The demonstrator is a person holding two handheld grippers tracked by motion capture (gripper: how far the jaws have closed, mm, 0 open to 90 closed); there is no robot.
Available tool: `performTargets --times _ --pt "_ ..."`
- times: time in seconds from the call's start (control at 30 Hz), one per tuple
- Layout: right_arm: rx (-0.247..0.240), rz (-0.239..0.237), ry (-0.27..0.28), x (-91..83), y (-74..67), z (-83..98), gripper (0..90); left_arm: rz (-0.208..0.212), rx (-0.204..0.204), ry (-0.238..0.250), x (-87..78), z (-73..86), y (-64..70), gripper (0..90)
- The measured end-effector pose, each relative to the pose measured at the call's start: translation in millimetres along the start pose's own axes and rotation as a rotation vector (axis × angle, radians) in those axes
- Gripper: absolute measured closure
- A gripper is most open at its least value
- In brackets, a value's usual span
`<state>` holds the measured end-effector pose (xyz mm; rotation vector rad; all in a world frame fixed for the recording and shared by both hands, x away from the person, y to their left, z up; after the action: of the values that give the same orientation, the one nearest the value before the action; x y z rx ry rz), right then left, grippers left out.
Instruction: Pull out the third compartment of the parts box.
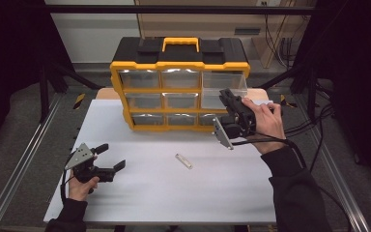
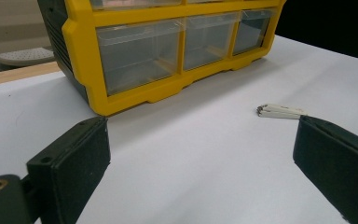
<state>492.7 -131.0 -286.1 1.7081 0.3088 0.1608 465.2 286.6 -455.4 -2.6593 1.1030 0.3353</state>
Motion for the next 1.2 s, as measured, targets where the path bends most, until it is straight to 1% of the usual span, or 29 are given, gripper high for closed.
performTargets --times 0.33,0.77,1.03,1.2 --pt "-0.003 -0.003 0.009 -3.9 -0.1 0.5 78.4 0.001 0.001 -0.001 0.2 0.0 0.3 3.5" --pt "0.009 -0.011 0.021 -5.7 -2.4 1.7 77.8 0.001 0.001 -0.001 0.2 0.0 0.3 3.5" --pt "0.043 -0.022 0.023 -6.4 -1.0 2.6 76.6 0.001 0.001 -0.002 0.3 0.1 0.3 3.5" --pt "0.082 -0.032 0.029 -8.1 0.5 3.9 72.4 0.002 0.001 -0.002 0.4 0.1 0.5 3.5"
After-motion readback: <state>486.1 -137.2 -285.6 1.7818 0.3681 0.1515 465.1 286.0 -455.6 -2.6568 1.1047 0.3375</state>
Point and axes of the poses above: each handheld gripper's, and its own axes: x roughly forward along the jaws, z roughly out of its underside, y roughly to its right, the point moved 2 cm from there along x, roughly forward along the jaws, and after that the axes turned 11 degrees about x, right-handed, at the moved point
